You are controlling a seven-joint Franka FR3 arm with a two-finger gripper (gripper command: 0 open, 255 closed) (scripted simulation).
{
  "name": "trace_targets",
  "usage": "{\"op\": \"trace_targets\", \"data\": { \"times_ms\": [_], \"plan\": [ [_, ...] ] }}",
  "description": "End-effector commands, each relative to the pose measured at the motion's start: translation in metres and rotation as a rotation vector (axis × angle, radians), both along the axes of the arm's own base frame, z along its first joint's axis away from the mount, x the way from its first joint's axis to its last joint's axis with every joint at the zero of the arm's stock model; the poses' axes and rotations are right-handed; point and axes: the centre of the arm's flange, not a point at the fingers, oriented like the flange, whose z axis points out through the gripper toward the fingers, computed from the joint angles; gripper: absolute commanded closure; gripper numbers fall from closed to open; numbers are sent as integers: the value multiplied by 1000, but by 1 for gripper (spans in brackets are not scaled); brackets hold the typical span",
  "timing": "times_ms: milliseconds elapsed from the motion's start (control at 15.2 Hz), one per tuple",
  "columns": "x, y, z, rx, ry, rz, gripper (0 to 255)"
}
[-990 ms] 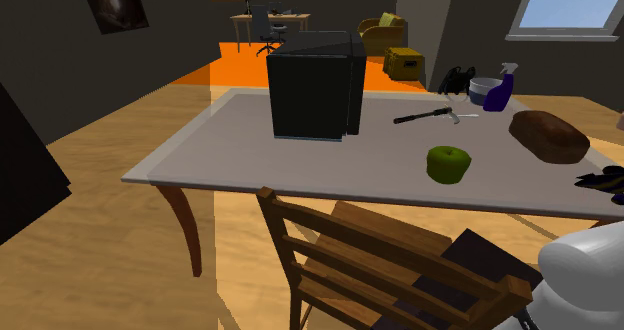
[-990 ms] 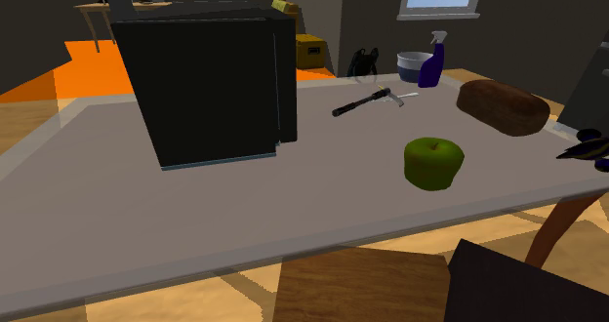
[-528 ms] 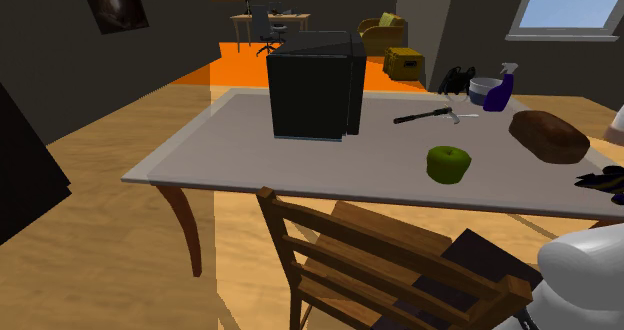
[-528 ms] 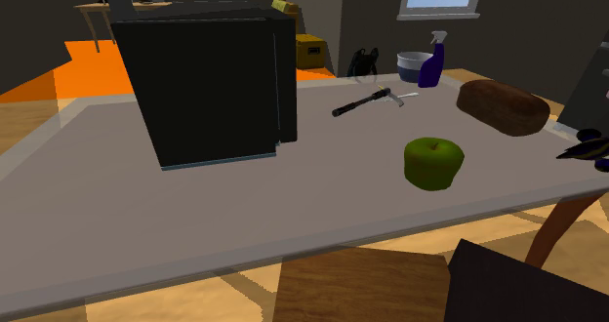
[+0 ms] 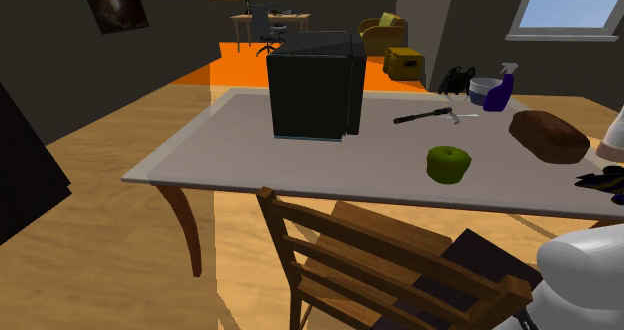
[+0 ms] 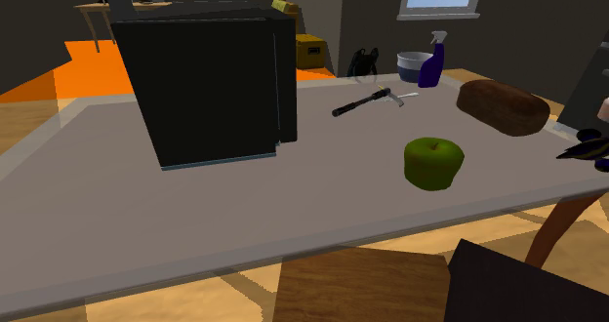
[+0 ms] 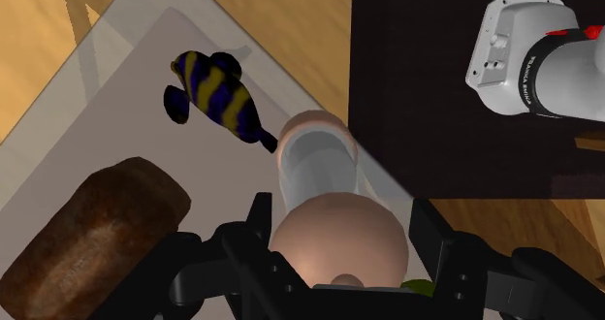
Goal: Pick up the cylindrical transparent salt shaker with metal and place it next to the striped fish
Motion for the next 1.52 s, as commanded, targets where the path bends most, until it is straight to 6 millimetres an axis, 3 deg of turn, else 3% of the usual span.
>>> {"op": "trace_targets", "data": {
  "times_ms": [0, 1452],
  "plan": [
    [0, 0, -10, -1, 0, 0, 255],
    [0, 0, -126, -1, 0, 0, 255]
  ]
}}
